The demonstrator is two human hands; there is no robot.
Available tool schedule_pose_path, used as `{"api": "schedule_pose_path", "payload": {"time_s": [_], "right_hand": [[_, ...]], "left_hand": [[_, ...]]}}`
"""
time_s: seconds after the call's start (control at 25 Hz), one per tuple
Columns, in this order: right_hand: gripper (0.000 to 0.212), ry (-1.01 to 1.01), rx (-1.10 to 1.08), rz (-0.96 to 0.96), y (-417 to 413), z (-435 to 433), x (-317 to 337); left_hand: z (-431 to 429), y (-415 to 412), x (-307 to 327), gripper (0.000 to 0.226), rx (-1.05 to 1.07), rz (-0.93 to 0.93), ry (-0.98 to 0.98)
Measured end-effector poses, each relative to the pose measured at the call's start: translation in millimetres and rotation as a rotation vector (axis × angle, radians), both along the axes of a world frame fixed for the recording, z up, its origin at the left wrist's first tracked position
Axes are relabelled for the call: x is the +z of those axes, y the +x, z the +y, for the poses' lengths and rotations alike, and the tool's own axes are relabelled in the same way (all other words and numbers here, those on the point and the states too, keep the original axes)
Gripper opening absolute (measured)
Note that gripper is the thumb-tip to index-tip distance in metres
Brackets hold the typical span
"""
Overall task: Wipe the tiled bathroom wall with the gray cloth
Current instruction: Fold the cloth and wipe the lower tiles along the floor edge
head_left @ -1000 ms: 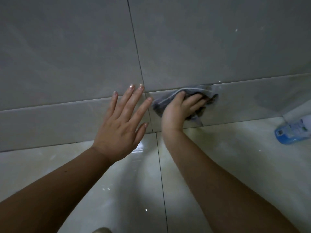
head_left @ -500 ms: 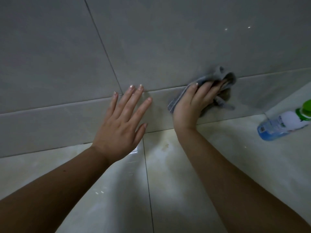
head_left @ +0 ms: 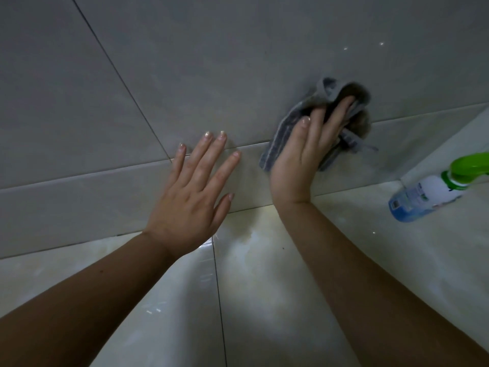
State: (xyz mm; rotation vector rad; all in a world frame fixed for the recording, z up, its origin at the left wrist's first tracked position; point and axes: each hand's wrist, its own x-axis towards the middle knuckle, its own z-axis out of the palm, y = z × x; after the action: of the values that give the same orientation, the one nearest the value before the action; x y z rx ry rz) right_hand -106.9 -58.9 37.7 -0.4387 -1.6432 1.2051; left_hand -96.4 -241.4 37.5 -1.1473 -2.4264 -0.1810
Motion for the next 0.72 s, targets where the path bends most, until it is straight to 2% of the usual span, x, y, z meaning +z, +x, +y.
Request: {"api": "schedule_pose_path", "payload": {"time_s": [0.08,0.2,0.36,0.48,0.6,0.68,0.72], "right_hand": [[0.041,0.103,-0.091,-0.034,-3,12,5],[0.043,0.013,-0.245,-0.097,-13,45,-12],[0.069,-0.306,-0.131,-0.215,-1,64,-46],[0.067,-0.26,-0.086,-0.185,3,76,-38],[0.059,-0.159,-0.201,-0.069,-8,123,-12],[0.059,-0.223,-0.256,-0.128,-7,166,-24],[0.066,-0.354,-0.17,-0.157,-2,177,-33]], "left_hand": [[5,1,0,0.061,-0.002,-0.003,0.007],[7,3,-1,0.063,-0.009,-0.013,0.002],[8,1,-2,0.062,-0.013,-0.01,-0.006],[18,-5,0,0.061,-0.044,-0.003,0.002],[34,-9,4,0.061,-0.07,0.021,0.022],[47,-8,5,0.061,-0.098,0.026,0.028],[52,-6,4,0.061,-0.113,0.024,0.027]]}}
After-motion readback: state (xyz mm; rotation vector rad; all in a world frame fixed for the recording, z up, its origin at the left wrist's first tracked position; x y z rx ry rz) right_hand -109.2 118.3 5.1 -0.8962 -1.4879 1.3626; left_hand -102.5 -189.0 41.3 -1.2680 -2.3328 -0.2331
